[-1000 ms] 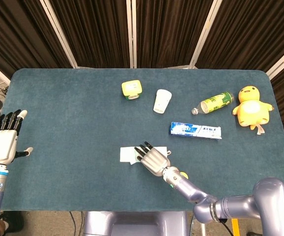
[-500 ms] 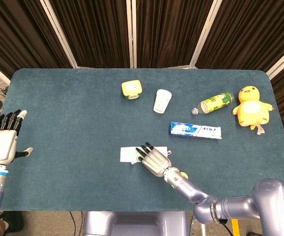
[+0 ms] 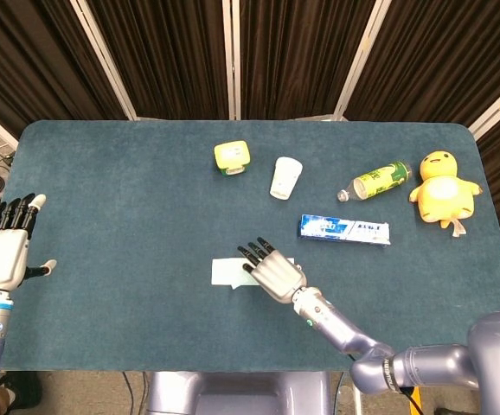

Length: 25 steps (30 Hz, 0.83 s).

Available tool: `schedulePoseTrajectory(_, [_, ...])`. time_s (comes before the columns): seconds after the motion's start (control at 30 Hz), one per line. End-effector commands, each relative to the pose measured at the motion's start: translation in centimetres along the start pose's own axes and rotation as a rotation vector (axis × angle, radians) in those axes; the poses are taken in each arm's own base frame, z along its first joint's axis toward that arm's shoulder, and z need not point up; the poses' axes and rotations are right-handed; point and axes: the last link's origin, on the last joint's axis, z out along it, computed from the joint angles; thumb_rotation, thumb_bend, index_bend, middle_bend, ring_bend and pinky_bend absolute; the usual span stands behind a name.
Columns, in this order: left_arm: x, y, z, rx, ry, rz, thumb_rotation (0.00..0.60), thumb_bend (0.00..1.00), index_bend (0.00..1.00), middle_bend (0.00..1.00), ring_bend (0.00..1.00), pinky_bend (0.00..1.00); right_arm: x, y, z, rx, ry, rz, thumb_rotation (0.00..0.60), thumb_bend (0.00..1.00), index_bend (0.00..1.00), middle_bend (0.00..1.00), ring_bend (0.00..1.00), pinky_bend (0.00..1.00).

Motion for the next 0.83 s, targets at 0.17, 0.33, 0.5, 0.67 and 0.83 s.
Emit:
schedulePoseTrajectory(0.17, [0.1,-0.4,-0.7,0.003,-0.001,-0.001,0.600,0.00,0.00,0.00,0.00,0.00,2.8,5.0,-5.4,-0.122,0.128,0.069,0.600,0.81,0.24,0.00,0.00,0.00])
schedulePoseTrajectory(0.33, [-0.1,-0.7,-1.8,0.005,-0.011,-0.004,0.600,0.00,0.00,0.00,0.00,0.00,2.9,8.5,-10.6,-0.236,0.198,0.135,0.600,0.56,0.16,0.00,0.00,0.00])
schedulePoseTrajectory(0.5, [-0.5,-1.2,-3.2,0.005,-0.025,0.005,0.600,0.00,0.00,0.00,0.00,0.00,1.6,10.7,-15.9,-0.362,0.236,0.236,0.600,0.01,0.01,0.00,0.00,0.00])
schedulePoseTrajectory(0.67, [-0.9,-1.6,-4.8,0.005,-0.030,0.007,0.600,0.00,0.00,0.00,0.00,0.00,-0.1,11.4,-20.2,-0.459,0.261,0.327,0.600,0.00,0.00,0.00,0.00,0.00])
schedulePoseTrajectory(0.83, [-1.2,-2.0,-6.2,0.002,-0.024,0.000,0.600,0.00,0.00,0.00,0.00,0.00,-2.2,11.9,-23.9,-0.542,0.289,0.345,0.600,0.00,0.00,0.00,0.00,0.00])
